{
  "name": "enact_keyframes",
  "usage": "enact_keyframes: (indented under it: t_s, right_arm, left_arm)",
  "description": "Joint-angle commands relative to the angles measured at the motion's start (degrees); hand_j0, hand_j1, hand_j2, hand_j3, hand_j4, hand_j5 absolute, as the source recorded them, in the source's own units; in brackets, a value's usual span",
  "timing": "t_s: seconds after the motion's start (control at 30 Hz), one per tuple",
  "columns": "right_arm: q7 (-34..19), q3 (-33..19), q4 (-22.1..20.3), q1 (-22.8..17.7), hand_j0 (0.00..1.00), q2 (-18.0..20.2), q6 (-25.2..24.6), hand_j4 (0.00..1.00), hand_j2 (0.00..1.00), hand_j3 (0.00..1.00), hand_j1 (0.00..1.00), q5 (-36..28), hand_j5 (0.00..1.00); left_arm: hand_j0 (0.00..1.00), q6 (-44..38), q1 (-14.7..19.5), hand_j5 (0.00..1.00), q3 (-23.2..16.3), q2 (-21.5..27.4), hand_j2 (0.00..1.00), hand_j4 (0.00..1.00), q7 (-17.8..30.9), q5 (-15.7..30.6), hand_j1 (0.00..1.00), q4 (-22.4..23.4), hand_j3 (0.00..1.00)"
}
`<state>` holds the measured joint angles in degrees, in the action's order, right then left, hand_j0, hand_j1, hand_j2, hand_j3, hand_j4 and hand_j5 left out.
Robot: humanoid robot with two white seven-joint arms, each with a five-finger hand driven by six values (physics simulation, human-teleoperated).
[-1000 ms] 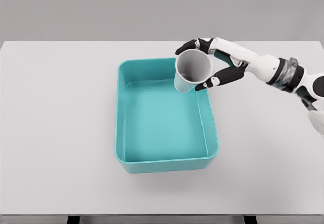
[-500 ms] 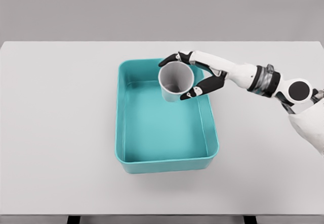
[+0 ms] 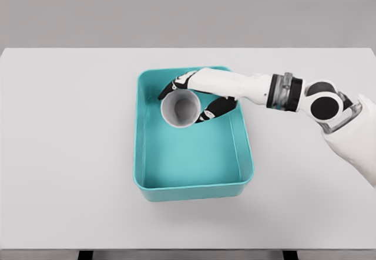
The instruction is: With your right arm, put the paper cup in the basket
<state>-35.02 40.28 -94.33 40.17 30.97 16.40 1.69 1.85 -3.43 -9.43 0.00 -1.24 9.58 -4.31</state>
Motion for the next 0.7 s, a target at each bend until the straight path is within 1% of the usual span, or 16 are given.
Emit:
enact_keyframes:
  t_s: [0.0, 0.07, 0.1, 0.17, 0.2, 0.23, 0.27, 0.33, 0.43, 0.5, 0.53, 0.57, 0.6, 0.63, 0.67]
  right_arm:
    - [0.0, 1.1, -2.0, 0.0, 0.77, 0.5, -0.3, 0.77, 0.77, 0.77, 0.77, 7.3, 0.77]
    - [0.0, 2.6, -1.9, 0.0, 0.77, 0.5, -0.4, 0.77, 0.77, 0.77, 0.77, 12.7, 0.77]
    - [0.0, 2.7, -1.8, 0.1, 0.75, 0.7, -0.5, 0.75, 0.75, 0.75, 0.75, 14.3, 0.75]
    - [0.0, 2.6, -1.9, 0.1, 0.75, 0.7, -0.4, 0.75, 0.75, 0.75, 0.75, 17.2, 0.75]
    - [0.0, 2.5, -2.2, 0.0, 0.89, 0.8, -0.2, 0.89, 0.89, 0.89, 0.89, 17.3, 0.89]
    - [0.0, 2.3, -2.8, 0.0, 1.0, 0.8, -0.1, 1.0, 1.0, 1.0, 1.0, 17.1, 1.0]
    - [0.0, 2.1, -3.1, 0.0, 1.0, 0.8, -0.3, 1.0, 1.0, 1.0, 1.0, 16.7, 1.0]
    - [0.0, 0.5, -3.2, 0.0, 1.0, 1.6, -0.2, 1.0, 1.0, 1.0, 1.0, 12.3, 1.0]
    - [0.0, 0.1, -4.1, -0.1, 1.0, 2.1, -0.1, 1.0, 1.0, 1.0, 1.0, 11.6, 1.0]
    - [0.0, -2.7, -4.3, -0.2, 1.0, 2.1, 0.5, 1.0, 1.0, 1.0, 1.0, 11.1, 1.0]
    - [0.0, -4.2, -4.8, -0.4, 1.0, 2.6, 0.7, 1.0, 1.0, 1.0, 1.0, 8.8, 1.0]
    - [0.0, -5.3, -5.4, -0.4, 1.0, 4.2, 0.9, 1.0, 1.0, 1.0, 1.0, 6.1, 1.0]
    - [0.0, -8.9, -5.4, -0.9, 1.0, 5.1, 1.1, 1.0, 1.0, 1.0, 1.0, 1.8, 1.0]
    - [0.0, -13.5, -4.9, -1.8, 1.0, 5.9, 1.2, 1.0, 1.0, 1.0, 1.0, -4.6, 1.0]
    - [0.0, -17.0, -4.3, -3.9, 1.0, 7.3, 1.2, 1.0, 1.0, 1.0, 1.0, -10.8, 1.0]
  left_arm:
    - [1.0, 0.0, 0.0, 1.0, 0.0, 0.0, 1.0, 1.0, 0.0, 0.0, 1.0, 0.0, 1.0]
    - [1.0, 0.0, 0.0, 1.0, 0.0, 0.0, 1.0, 1.0, 0.0, 0.0, 1.0, 0.0, 1.0]
    - [1.0, 0.0, 0.0, 1.0, 0.0, 0.0, 1.0, 1.0, 0.0, 0.0, 1.0, 0.0, 1.0]
    - [1.0, 0.0, 0.0, 1.0, 0.0, 0.0, 1.0, 1.0, 0.0, 0.0, 1.0, 0.0, 1.0]
    - [1.0, 0.0, 0.0, 1.0, -0.1, 0.0, 1.0, 1.0, 0.0, 0.0, 1.0, 0.0, 1.0]
    - [1.0, 0.0, 0.0, 1.0, 0.0, 0.0, 1.0, 1.0, 0.0, 0.0, 1.0, 0.0, 1.0]
    - [1.0, 0.0, 0.0, 1.0, -0.1, 0.0, 1.0, 1.0, 0.0, 0.0, 1.0, 0.0, 1.0]
    - [1.0, 0.0, 0.0, 1.0, 0.0, 0.0, 1.0, 1.0, 0.0, 0.0, 1.0, 0.0, 1.0]
    - [1.0, 0.0, 0.0, 1.0, 0.0, 0.0, 1.0, 1.0, 0.0, 0.0, 1.0, 0.0, 1.0]
    - [1.0, 0.0, 0.0, 1.0, -0.1, 0.0, 1.0, 1.0, 0.0, 0.0, 1.0, 0.0, 1.0]
    - [1.0, 0.0, 0.0, 1.0, -0.1, 0.0, 1.0, 1.0, 0.0, 0.0, 1.0, 0.0, 1.0]
    - [1.0, 0.0, 0.0, 1.0, 0.0, 0.0, 1.0, 1.0, 0.0, 0.0, 1.0, 0.0, 1.0]
    - [1.0, 0.0, 0.0, 1.0, 0.0, 0.0, 1.0, 1.0, 0.0, 0.0, 1.0, 0.0, 1.0]
    - [1.0, 0.0, 0.0, 1.0, 0.0, 0.0, 1.0, 1.0, 0.0, 0.0, 1.0, 0.0, 1.0]
    - [1.0, 0.0, 0.0, 1.0, -0.1, 0.0, 1.0, 1.0, 0.0, 0.0, 1.0, 0.0, 1.0]
